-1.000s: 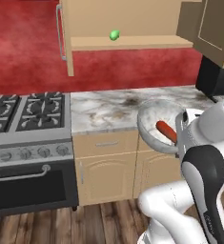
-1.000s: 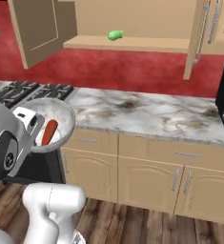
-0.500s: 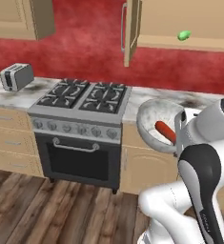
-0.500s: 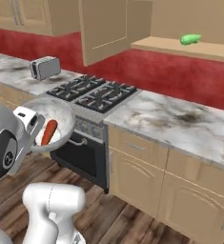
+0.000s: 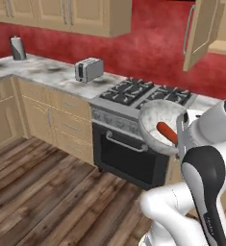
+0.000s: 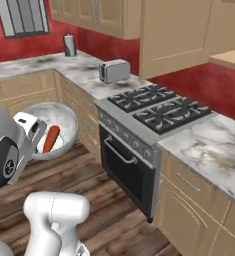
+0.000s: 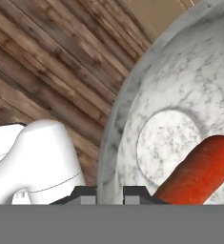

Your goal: Pick the carrot from the cabinet and place it in the bowl. Then pick the bowl and place it in the sink. Then turn on the sink facuet.

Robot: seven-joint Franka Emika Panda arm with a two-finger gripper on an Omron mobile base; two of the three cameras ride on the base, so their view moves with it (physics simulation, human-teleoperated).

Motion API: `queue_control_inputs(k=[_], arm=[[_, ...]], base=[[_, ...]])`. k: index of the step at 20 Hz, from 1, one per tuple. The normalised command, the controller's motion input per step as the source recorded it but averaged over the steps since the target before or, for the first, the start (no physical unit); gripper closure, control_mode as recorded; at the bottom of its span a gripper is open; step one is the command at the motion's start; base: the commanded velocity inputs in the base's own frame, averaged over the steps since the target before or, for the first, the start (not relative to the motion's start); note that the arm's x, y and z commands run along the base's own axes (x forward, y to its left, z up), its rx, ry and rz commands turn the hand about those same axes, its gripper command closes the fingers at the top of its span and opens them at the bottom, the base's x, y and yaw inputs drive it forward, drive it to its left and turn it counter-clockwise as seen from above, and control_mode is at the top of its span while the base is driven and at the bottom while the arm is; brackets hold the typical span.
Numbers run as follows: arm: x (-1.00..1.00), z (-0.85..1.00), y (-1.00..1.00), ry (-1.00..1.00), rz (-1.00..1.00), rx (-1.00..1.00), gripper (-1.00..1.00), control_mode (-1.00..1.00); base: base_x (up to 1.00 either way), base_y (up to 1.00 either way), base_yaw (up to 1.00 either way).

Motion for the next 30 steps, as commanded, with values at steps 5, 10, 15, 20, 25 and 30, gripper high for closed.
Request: queue_control_inputs(k=[5,10,15,20,25,30], arm=[[0.0,0.0,0.0,0.0,0.0,0.0,1.0,1.0],[0.0,0.0,0.0,0.0,0.0,0.0,1.0,1.0],[0.0,0.0,0.0,0.0,0.0,0.0,1.0,1.0],[0.0,0.0,0.0,0.0,0.0,0.0,1.0,1.0],[0.0,0.0,0.0,0.0,0.0,0.0,1.0,1.0],[0.0,0.0,0.0,0.0,0.0,0.0,1.0,1.0]], base=[[0.9,0.01,0.5],[1.0,0.12,0.44],[0.98,0.31,0.41],[0.53,0.73,0.29],[0.4,0.94,0.17],[0.49,0.9,0.14]])
